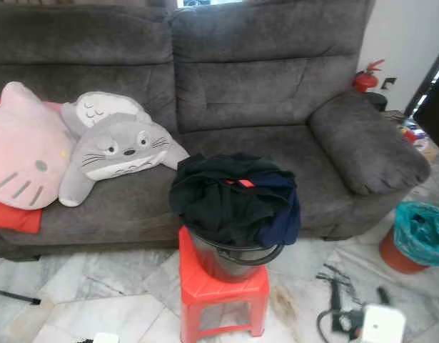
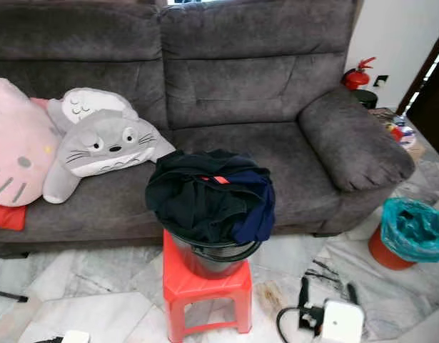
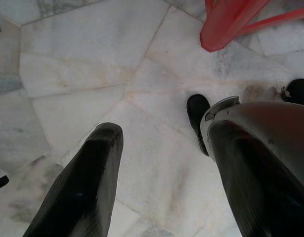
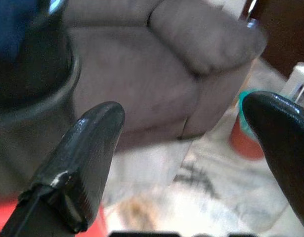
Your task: Hang hanger
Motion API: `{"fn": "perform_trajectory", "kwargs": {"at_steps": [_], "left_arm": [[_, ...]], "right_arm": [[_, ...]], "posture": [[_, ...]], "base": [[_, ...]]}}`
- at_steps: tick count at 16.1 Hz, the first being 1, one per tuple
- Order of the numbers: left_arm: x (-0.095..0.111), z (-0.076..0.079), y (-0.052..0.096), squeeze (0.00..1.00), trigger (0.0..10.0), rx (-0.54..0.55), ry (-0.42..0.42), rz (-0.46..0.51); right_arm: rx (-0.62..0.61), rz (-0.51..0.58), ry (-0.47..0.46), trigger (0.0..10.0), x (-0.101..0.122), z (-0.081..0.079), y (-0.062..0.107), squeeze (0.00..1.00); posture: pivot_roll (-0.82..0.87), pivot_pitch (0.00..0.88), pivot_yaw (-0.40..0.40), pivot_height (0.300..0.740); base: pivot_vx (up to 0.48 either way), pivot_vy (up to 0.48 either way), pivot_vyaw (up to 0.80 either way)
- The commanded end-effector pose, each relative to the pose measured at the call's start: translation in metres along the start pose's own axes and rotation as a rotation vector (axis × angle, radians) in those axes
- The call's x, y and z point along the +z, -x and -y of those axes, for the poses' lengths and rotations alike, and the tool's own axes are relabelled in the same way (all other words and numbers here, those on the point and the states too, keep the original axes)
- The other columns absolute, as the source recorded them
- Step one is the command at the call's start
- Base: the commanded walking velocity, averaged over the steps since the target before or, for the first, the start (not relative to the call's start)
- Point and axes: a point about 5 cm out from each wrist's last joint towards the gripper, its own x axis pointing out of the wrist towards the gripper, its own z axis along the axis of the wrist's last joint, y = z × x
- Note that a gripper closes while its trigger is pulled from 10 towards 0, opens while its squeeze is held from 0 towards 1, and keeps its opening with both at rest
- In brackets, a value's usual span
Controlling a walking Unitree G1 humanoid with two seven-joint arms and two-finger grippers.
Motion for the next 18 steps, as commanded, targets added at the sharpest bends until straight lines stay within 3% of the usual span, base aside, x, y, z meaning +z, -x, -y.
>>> {"fn": "perform_trajectory", "kwargs": {"at_steps": [1, 4, 7, 9, 11, 13, 14, 16, 18], "left_arm": [[-0.012, -0.003, 0.003, 0.0, 10.0, 0.0, 0.008, -0.035], [-0.018, -0.005, 0.005, 0.0, 10.0, 0.004, 0.009, -0.047], [-0.02, 0.002, 0.005, 0.0, 10.0, -0.001, 0.025, -0.042], [-0.019, 0.011, 0.004, 0.0, 10.0, -0.01, 0.024, -0.038], [-0.019, 0.021, 0.003, 0.0, 10.0, -0.017, 0.023, -0.039], [-0.02, 0.023, 0.003, 0.0, 10.0, -0.015, 0.034, -0.037], [-0.019, 0.026, 0.003, 0.0, 10.0, -0.016, 0.039, -0.035], [-0.018, 0.028, 0.002, 0.0, 10.0, -0.019, 0.041, -0.032], [-0.016, 0.026, 0.001, 0.0, 10.0, -0.025, 0.034, -0.035]], "right_arm": [[-0.034, 0.061, 0.022, 10.0, 0.018, 0.01, -0.009, 0.0], [-0.063, 0.133, 0.015, 10.0, 0.054, 0.016, -0.034, 0.0], [0.023, 0.179, -0.007, 10.0, 0.078, -0.01, -0.055, 0.0], [0.027, 0.225, -0.029, 10.0, 0.099, -0.018, -0.064, 0.0], [0.053, 0.323, -0.057, 10.0, 0.138, -0.025, -0.077, 0.0], [0.078, 0.351, -0.069, 10.0, 0.152, -0.03, -0.084, 0.0], [0.144, 0.37, -0.066, 10.0, 0.163, -0.04, -0.087, 0.0], [0.179, 0.337, -0.013, 10.0, 0.162, -0.046, -0.089, 0.0], [0.164, 0.317, -0.05, 10.0, 0.158, -0.043, -0.087, 0.0]], "posture": [[-0.13, 0.0, -0.001, 0.74], [-0.14, 0.0, -0.002, 0.74], [-0.14, 0.0, -0.003, 0.74], [-0.15, 0.0, -0.003, 0.74], [-0.14, 0.0, -0.008, 0.74], [-0.13, 0.0, -0.015, 0.74], [-0.13, 0.0, -0.016, 0.74], [-0.12, 0.0, -0.019, 0.74], [-0.12, 0.0, -0.01, 0.74]], "base": [[0.0, 0.0, 0.0], [0.0, 0.0, 0.0], [0.0, 0.0, 0.0], [0.0, 0.0, 0.0], [0.0, 0.0, 0.0], [0.0, 0.0, 0.0], [0.0, 0.0, 0.0], [0.0, 0.0, 0.0], [0.0, 0.0, 0.0]]}}
